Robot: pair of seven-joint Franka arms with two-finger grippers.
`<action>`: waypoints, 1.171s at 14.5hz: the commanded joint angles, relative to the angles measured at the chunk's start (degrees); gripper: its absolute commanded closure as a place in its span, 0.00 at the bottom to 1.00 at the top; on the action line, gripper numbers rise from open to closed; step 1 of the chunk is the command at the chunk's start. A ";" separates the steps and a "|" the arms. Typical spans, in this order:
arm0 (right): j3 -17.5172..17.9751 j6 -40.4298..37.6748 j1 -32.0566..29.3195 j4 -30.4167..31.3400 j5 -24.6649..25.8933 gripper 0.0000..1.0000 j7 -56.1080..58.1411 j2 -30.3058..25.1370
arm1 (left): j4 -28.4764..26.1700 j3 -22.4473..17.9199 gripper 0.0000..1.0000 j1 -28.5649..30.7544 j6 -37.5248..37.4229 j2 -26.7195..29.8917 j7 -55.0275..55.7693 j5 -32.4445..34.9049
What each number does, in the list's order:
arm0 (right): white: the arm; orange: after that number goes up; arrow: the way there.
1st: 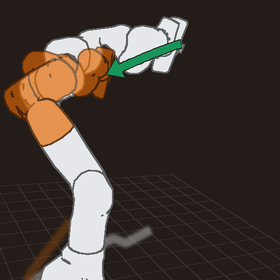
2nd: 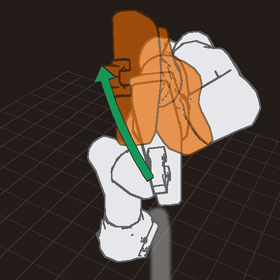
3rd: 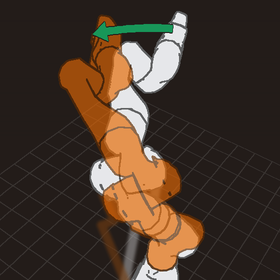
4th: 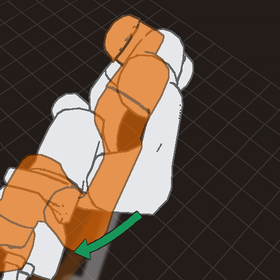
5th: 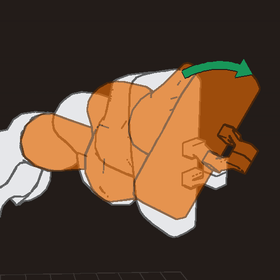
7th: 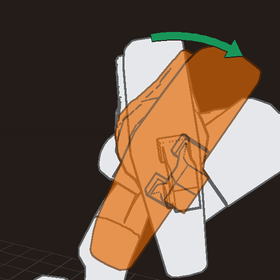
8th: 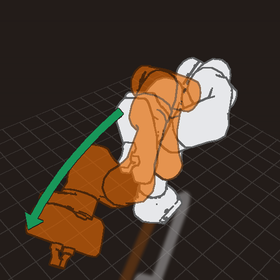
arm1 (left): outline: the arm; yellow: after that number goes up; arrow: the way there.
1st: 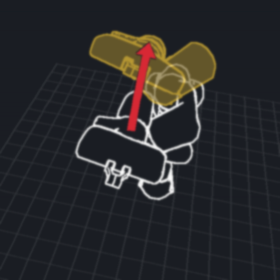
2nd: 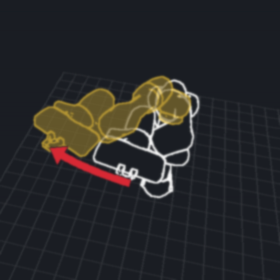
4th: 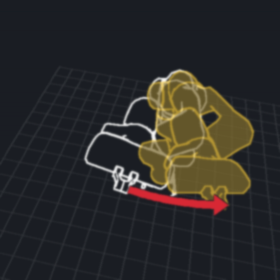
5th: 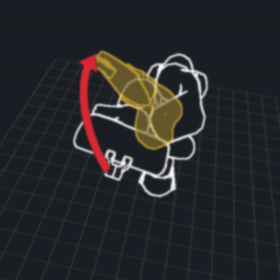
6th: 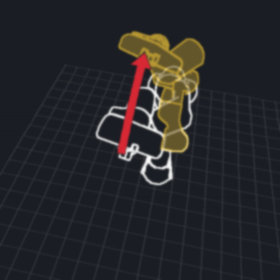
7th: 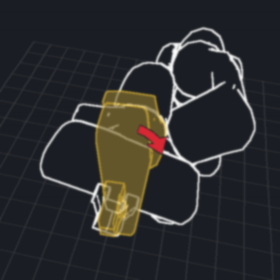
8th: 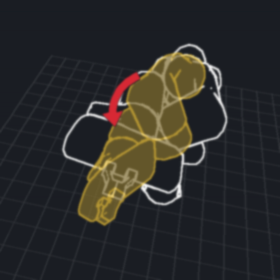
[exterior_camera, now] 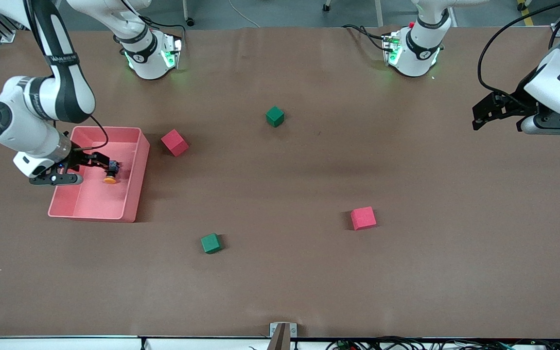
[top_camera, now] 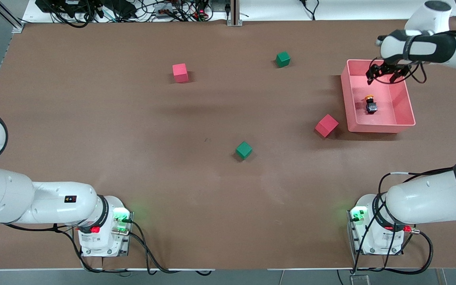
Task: Place and upright button with both arms
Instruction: 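Reach the right gripper into the pink tray and grasp the yellow button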
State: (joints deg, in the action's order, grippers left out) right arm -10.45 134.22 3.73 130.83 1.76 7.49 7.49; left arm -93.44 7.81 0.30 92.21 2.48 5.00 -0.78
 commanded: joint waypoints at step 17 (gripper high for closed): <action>1.04 13.52 -1.53 0.65 -5.54 0.26 1.48 15.19 | 0.36 0.37 0.00 0.32 -0.63 0.33 -0.51 -0.01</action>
State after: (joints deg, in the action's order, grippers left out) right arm -10.34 146.54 3.25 131.47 -2.44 7.68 22.00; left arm -93.43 7.96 0.28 92.21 2.48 4.92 -0.78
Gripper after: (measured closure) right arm 0.181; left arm 0.000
